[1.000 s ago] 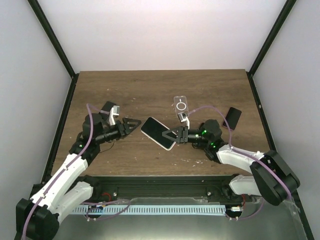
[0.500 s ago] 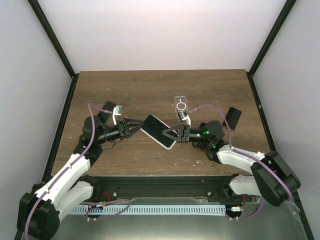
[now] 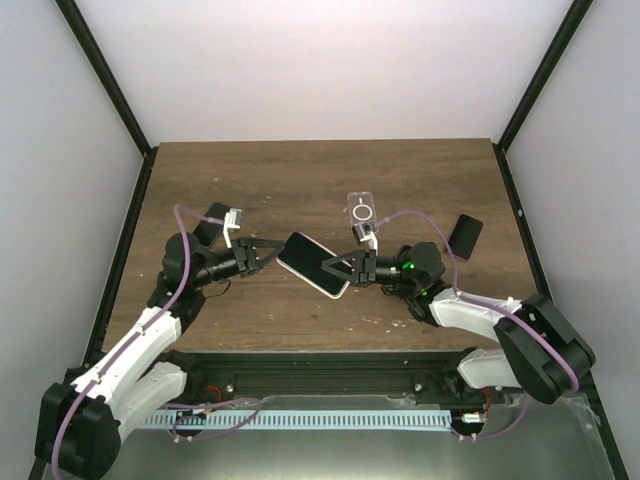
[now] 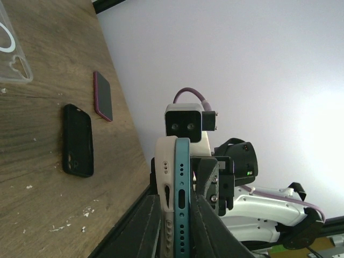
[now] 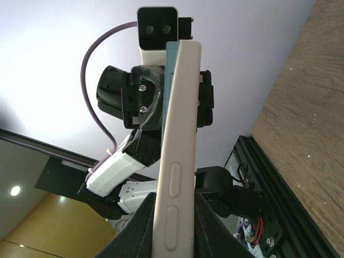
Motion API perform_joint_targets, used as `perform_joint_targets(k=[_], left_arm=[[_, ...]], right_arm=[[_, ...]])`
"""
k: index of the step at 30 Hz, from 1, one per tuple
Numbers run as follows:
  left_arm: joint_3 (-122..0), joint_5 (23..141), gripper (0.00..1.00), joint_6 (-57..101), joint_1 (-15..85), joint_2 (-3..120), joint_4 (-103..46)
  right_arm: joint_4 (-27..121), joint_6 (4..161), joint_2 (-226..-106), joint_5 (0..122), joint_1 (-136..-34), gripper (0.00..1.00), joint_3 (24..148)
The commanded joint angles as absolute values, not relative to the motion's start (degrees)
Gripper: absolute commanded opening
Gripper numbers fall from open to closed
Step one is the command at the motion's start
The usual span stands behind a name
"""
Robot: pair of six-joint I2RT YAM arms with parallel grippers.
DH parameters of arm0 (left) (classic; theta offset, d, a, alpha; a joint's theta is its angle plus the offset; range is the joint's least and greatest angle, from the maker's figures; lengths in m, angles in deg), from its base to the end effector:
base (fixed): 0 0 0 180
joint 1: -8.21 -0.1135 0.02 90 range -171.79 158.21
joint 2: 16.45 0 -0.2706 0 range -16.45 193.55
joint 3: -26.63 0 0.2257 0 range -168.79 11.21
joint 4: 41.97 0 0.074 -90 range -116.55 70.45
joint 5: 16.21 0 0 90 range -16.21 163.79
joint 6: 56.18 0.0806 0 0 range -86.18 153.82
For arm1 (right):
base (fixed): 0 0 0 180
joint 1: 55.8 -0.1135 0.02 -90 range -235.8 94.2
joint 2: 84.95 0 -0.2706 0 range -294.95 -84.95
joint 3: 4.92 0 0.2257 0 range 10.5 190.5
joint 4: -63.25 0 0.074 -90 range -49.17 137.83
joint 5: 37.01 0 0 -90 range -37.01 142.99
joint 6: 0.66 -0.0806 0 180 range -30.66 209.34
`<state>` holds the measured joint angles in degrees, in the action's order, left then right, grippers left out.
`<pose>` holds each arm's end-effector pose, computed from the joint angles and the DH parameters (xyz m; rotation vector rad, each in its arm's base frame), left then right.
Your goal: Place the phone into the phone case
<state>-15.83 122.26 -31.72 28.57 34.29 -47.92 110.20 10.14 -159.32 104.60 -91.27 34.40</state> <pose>0.1660 -0.1260 0.2853 0.0266 1.9403 -1.7522 0.1696 0.1984 0.2701 -0.2951 1.8777 2.1204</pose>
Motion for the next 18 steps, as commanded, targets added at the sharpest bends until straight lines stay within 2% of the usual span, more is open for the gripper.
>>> perform_joint_targets(k=[1, 3, 4, 7, 10, 13, 16, 18], left_arm=[[-15.37, 123.58, 0.26, -31.88, 29.04, 33.71, -47.61], [-15.2, 123.12, 0.49, -32.0, 29.04, 32.96, -47.05], [-15.15, 122.96, 0.55, -32.2, 29.04, 32.56, -47.03], [-14.85, 122.73, 0.62, -32.8, 29.04, 31.85, -45.11], [-13.98, 123.06, 0.63, -34.37, 29.12, 31.69, -46.04], [-12.48, 123.26, 0.59, -36.97, 29.3, 31.77, -50.96], [-12.6, 123.09, 0.48, -37.44, 29.6, 31.93, -51.58], [-13.13, 123.13, 0.37, -37.17, 29.76, 32.12, -51.48]], right_arm=[[119.05, 9.21, -159.7, 103.58, -92.28, 0.12, 36.12], [119.91, 8.65, -159.6, 103.29, -92.28, 0.12, 36.14], [119.61, 8.72, -159.55, 103.3, -92.28, 0.12, 36.35], [119.21, 8.96, -159.23, 103.05, -92.28, 0.12, 36.47], [119.32, 8.94, -159.37, 102.62, -92.28, 0.12, 36.49], [120.1, 8.47, -159.93, 102.71, -92.28, 0.12, 36.69], [121.19, 7.83, -160.76, 102.61, -92.49, 0.12, 36.71], [121.24, 7.79, -161.3, 102.68, -92.75, 0.13, 36.77]])
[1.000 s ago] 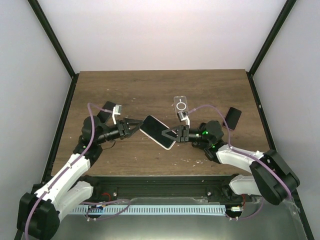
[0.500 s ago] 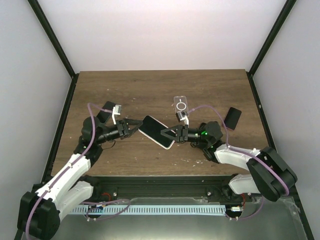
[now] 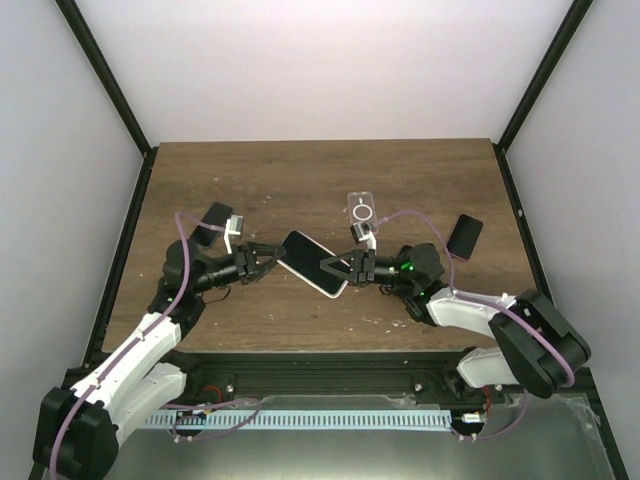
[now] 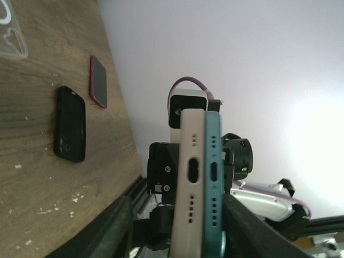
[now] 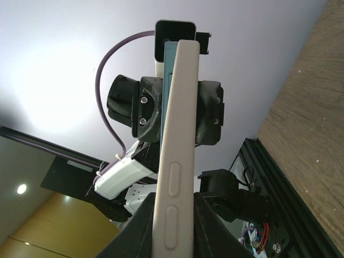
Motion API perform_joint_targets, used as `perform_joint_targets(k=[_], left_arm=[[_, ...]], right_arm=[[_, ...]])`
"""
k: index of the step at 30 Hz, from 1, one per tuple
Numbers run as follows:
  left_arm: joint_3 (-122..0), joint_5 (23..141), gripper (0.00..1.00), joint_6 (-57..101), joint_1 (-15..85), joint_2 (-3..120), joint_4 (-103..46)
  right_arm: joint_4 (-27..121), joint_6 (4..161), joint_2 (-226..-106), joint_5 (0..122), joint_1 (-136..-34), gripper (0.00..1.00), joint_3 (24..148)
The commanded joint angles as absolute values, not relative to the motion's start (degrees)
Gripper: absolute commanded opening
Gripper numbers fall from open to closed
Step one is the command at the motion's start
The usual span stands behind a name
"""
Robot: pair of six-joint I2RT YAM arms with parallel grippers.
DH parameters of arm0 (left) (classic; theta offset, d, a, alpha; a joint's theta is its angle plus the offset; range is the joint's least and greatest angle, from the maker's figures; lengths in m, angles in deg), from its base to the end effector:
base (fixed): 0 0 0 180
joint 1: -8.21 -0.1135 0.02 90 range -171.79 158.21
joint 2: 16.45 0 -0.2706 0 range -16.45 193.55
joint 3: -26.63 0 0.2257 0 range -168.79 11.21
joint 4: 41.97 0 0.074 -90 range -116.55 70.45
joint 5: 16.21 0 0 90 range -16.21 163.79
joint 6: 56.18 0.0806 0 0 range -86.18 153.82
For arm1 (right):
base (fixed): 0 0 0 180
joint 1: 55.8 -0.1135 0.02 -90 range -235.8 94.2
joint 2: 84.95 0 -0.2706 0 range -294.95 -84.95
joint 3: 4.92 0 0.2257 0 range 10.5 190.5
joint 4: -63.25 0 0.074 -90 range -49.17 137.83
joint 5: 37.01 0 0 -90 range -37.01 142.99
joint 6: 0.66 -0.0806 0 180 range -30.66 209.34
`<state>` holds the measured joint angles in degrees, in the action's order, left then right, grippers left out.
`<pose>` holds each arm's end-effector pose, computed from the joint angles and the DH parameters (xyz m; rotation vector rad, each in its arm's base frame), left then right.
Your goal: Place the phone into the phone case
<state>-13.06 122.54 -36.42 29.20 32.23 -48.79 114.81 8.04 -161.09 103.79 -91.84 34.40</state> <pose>0.1569 -0.1251 0.2766 -0.0363 1.9698 -1.8148 0.1708 0.2015 0.2727 -0.2914 1.8398 2.1489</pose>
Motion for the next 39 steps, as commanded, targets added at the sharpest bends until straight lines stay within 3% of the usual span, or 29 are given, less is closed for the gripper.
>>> perform_joint_targets(k=[1, 4, 9, 16, 27, 29, 33, 36, 39], left_arm=[[-13.47, 123.16, 0.28, -36.76, 29.75, 32.27, -50.97], [-14.49, 123.13, 0.14, -34.33, 29.74, 32.87, -49.2], [-17.28, 122.72, 0.0, -28.27, 29.66, 34.08, -42.08], [-21.56, 125.35, 0.0, -23.27, 29.66, 36.33, -36.36], [-26.65, 135.24, 0.0, -17.19, 29.66, 36.89, -31.54], [-27.06, 136.15, 0.0, -16.85, 29.66, 37.34, -31.56], [-28.11, 137.54, 0.0, -16.14, 29.66, 38.46, -31.26], [-29.64, 136.0, 0.1, -15.96, 29.58, 38.19, -28.33], [-31.0, 132.74, 0.42, -16.25, 29.22, 36.99, -24.82]], right_arm=[[121.2, 7.8, -161.51, 102.82, -92.81, 0.13, 36.83], [121.06, 7.94, -161.99, 103.35, -92.98, 0.17, 36.49], [120.23, 8.47, -161.72, 103.43, -93.03, 0.25, 35.11], [116.43, 11.51, -160.44, 104.18, -93.03, 0.26, 35.36], [100.69, 23.24, -155.6, 113.06, -92.98, 0.49, 41.15], [98.94, 24.32, -155.58, 114.2, -92.99, 0.48, 42.16], [98.93, 24.43, -155.98, 115.58, -92.97, 0.21, 43.26], [99.78, 24.51, -155.42, 115.04, -92.98, 0.1, 43.14], [99.33, 25.09, -154.17, 113.03, -92.98, 0.09, 42.81]])
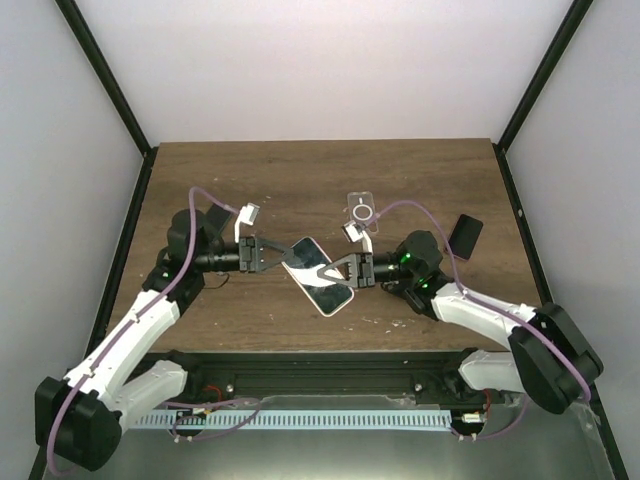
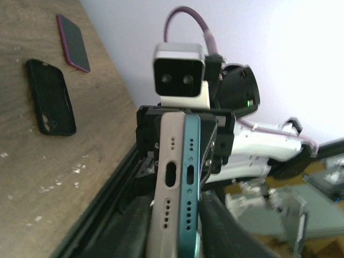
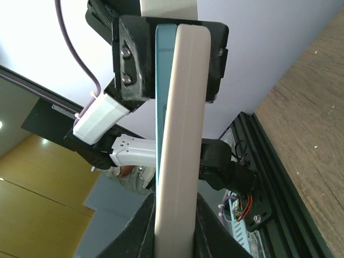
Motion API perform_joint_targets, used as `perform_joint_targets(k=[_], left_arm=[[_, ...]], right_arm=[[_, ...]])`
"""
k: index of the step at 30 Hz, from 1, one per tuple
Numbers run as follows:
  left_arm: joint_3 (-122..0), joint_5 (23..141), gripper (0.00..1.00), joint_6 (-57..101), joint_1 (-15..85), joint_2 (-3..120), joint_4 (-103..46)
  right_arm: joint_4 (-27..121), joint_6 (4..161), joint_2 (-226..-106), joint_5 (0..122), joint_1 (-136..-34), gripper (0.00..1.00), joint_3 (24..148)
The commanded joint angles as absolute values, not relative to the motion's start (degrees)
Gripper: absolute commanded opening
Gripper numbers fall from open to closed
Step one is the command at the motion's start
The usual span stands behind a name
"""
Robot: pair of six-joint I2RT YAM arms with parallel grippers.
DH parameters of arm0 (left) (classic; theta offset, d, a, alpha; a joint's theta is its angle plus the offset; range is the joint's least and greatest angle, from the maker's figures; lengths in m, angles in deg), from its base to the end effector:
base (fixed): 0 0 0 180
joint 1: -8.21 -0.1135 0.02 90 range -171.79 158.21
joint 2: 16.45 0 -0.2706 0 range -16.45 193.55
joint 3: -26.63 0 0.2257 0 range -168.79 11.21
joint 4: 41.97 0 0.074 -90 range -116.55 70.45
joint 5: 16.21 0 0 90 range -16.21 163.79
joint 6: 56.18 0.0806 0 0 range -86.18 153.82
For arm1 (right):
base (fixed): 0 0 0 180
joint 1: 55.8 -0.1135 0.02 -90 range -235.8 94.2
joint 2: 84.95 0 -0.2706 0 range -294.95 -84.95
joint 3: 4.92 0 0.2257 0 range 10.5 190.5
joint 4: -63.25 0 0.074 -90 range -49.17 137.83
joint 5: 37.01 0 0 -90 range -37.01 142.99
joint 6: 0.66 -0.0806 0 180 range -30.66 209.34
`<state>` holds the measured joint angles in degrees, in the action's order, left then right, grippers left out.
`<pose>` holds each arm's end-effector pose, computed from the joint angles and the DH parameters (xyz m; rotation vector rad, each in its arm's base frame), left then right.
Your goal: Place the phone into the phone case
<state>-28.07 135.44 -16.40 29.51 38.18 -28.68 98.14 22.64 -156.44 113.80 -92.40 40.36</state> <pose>0.1590 -0.1381 0.3088 0.3919 2.0462 -1.7841 0.1576 0.2047 0.2875 -0.6469 1.8483 2.0650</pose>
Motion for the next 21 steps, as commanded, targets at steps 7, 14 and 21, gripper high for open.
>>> perform_joint_targets(k=[7, 14, 21], left_arm=[[-27.66, 129.95, 0.55, -21.07, 29.13, 35.1, -28.12], [-27.26, 131.2, 0.39, -20.74, 29.22, 35.21, -28.81], [-28.98, 131.08, 0.0, -15.35, 29.22, 36.68, -24.92]], right_arm=[[100.11, 24.8, -153.41, 111.0, -93.07, 0.08, 42.74], [100.7, 24.15, -154.01, 109.95, -93.16, 0.09, 42.87], [100.61, 23.69, -155.63, 110.78, -93.25, 0.2, 42.82]])
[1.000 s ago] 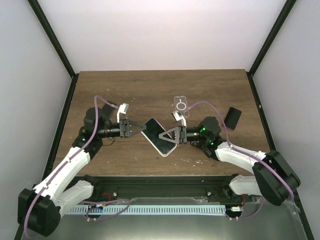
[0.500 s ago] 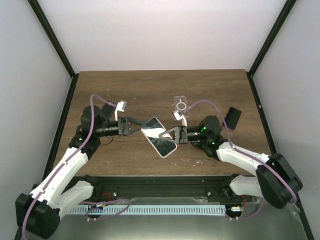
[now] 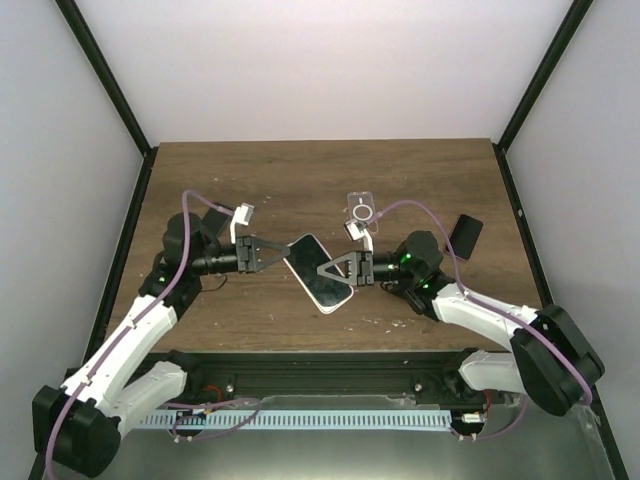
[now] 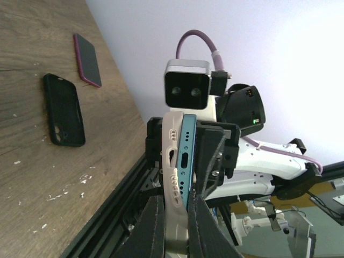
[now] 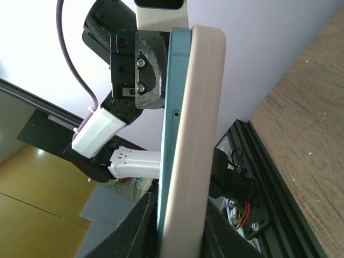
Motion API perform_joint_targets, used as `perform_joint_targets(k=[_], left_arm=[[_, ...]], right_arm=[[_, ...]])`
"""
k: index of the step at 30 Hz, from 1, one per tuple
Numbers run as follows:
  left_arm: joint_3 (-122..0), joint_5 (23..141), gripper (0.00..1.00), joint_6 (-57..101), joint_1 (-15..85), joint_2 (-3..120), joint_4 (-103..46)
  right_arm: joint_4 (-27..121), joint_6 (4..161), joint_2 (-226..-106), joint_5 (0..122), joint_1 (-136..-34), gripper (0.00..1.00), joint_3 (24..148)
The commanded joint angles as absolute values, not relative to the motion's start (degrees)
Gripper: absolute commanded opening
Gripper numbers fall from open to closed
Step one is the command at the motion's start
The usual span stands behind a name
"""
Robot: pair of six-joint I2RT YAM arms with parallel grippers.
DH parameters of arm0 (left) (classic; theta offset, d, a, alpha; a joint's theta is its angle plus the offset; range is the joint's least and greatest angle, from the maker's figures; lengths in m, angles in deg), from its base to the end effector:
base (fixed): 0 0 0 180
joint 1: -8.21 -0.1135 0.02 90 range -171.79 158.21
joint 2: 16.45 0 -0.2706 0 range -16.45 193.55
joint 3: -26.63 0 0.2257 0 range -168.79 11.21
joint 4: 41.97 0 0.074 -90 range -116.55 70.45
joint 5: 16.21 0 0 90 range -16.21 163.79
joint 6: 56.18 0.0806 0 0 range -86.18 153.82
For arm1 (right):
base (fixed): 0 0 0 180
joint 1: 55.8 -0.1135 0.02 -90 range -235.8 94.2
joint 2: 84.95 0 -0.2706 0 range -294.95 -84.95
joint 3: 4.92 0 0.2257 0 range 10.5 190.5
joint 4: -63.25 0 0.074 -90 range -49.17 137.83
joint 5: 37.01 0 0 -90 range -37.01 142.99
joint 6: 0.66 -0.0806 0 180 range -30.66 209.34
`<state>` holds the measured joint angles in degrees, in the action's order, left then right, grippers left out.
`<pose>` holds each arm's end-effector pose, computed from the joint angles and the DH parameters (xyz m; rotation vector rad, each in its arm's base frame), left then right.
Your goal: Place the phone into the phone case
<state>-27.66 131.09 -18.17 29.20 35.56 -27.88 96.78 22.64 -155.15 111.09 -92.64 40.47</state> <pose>0.1568 -0.1328 0.3117 0.3018 2.0347 -1.7343 0.1578 0.2037 0.2911 -0.5974 1.8409 2.0455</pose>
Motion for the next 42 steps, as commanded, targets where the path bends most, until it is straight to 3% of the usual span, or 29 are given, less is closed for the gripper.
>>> perform_joint_targets(k=[1, 5, 8, 10, 13, 15, 22, 31, 35, 38, 42], left_arm=[[-29.67, 131.17, 0.0, -12.91, 29.17, 37.17, -23.42], [-32.71, 131.39, 0.0, -5.64, 29.14, 39.88, -17.24], [-33.87, 132.12, 0.0, -5.14, 29.18, 40.06, -17.32], [-34.29, 130.12, 0.1, -6.23, 29.12, 39.5, -16.61], [-32.85, 128.94, 0.36, -10.99, 29.04, 38.53, -20.18], [-29.33, 128.97, 0.47, -17.27, 29.23, 37.51, -27.2], [-21.98, 126.08, 0.55, -24.81, 30.73, 35.16, -39.86], [-21.43, 123.62, 0.5, -27.35, 32.47, 37.91, -45.08], [-21.14, 123.55, 0.29, -27.8, 32.47, 37.57, -48.15], [-21.64, 123.72, 0.14, -25.61, 32.47, 37.12, -47.04], [-22.27, 127.09, 0.06, -21.94, 32.46, 36.26, -45.63]], right_arm=[[100.95, 23.48, -155.83, 110.88, -93.2, 0.22, 42.64], [103.34, 21.95, -156.4, 111.25, -93.33, 0.24, 42.36], [103.16, 22.08, -156.32, 110.86, -93.33, 0.15, 42.45], [103.28, 22.32, -155.72, 109.47, -93.33, 0.11, 42.07], [102.29, 23.16, -154.66, 105.65, -93.49, 0.08, 41.94], [101.25, 23.9, -154.15, 103.46, -93.55, 0.07, 42.56], [100.82, 24.0, -154.54, 97.53, -94.31, 0.07, 44.66], [102.97, 22.38, -158.86, 94.76, -97.2, 0.08, 46.24], [102.4, 22.51, -159.19, 94.56, -97.81, 0.12, 45.32], [100.22, 24.21, -158.07, 95.01, -97.79, 0.21, 44.76], [89.87, 30.78, -154.05, 95.1, -97.69, 0.38, 45.78]])
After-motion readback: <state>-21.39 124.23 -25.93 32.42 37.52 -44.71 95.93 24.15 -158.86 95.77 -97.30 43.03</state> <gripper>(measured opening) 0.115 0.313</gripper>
